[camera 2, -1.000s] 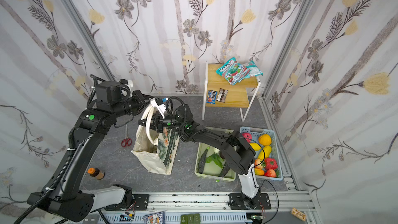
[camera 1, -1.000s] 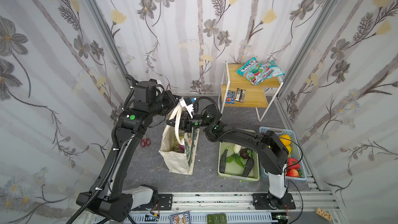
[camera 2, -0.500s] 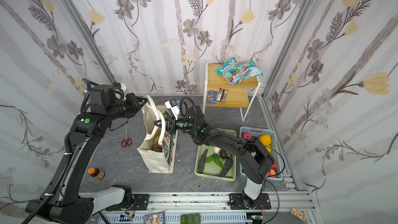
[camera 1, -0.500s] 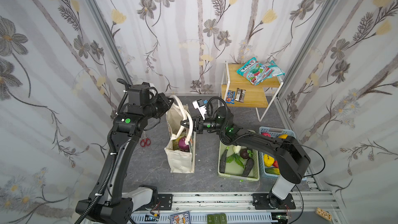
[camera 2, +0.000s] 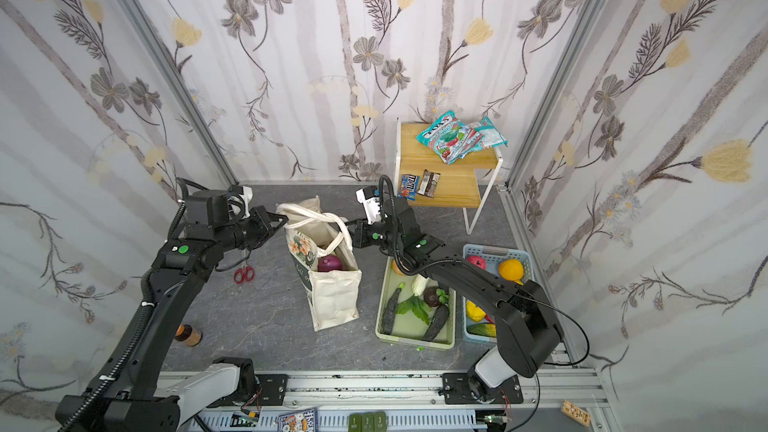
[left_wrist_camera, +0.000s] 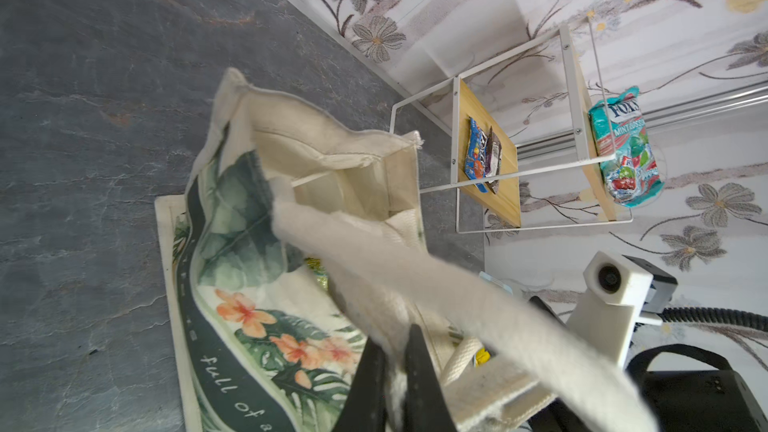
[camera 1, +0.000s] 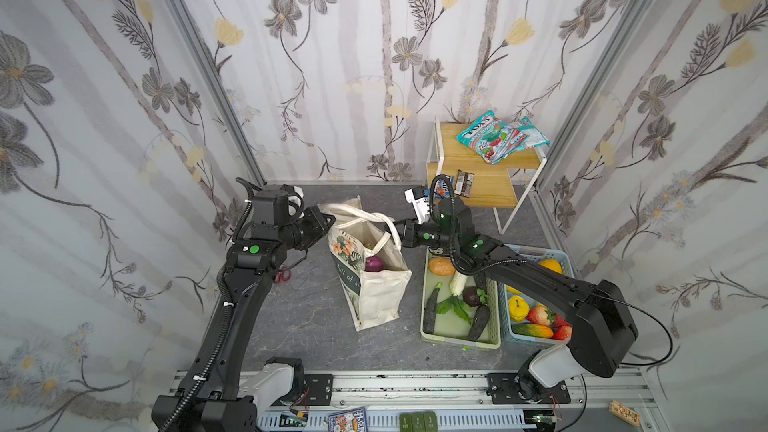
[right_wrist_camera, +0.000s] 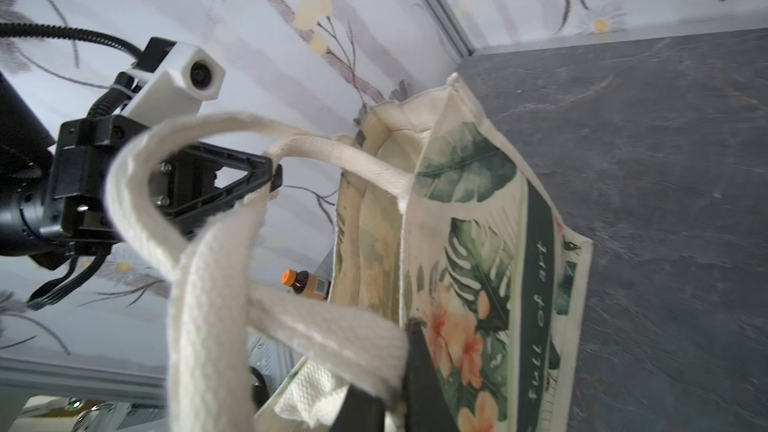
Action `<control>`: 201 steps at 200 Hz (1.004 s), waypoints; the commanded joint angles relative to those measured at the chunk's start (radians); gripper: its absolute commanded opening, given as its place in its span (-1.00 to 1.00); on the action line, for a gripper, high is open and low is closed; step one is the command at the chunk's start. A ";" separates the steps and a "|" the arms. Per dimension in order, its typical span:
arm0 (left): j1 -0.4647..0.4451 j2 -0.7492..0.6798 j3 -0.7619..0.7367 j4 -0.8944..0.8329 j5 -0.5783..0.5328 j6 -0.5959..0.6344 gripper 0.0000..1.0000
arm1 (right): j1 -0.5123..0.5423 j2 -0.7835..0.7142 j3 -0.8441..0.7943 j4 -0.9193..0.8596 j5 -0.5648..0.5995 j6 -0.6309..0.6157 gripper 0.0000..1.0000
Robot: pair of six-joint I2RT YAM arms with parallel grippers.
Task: Place the food into the grocery bag and tie it
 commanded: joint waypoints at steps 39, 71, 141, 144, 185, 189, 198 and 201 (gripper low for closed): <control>0.105 -0.042 -0.083 -0.006 -0.028 0.087 -1.00 | -0.098 -0.145 -0.144 -0.076 0.267 0.085 -1.00; 0.162 -0.038 -0.145 -0.027 -0.046 0.108 -1.00 | -0.123 -0.231 -0.209 -0.062 0.345 0.124 -1.00; 0.265 -0.040 -0.201 -0.033 -0.245 0.073 -1.00 | -0.135 -0.296 -0.286 -0.126 0.436 0.147 -1.00; 0.269 -0.038 -0.206 -0.029 -0.249 0.071 -1.00 | -0.136 -0.299 -0.293 -0.125 0.446 0.152 -1.00; 0.319 -0.026 -0.265 -0.015 -0.332 0.047 -1.00 | -0.169 -0.311 -0.370 -0.112 0.485 0.201 -1.00; 0.323 -0.023 -0.268 -0.013 -0.342 0.049 -1.00 | -0.172 -0.310 -0.376 -0.109 0.485 0.203 -1.00; 0.338 -0.017 -0.276 -0.008 -0.353 0.055 -1.00 | -0.180 -0.306 -0.391 -0.102 0.480 0.207 -1.00; 0.345 -0.014 -0.278 -0.006 -0.351 0.056 -1.00 | -0.181 -0.304 -0.394 -0.098 0.478 0.208 -1.00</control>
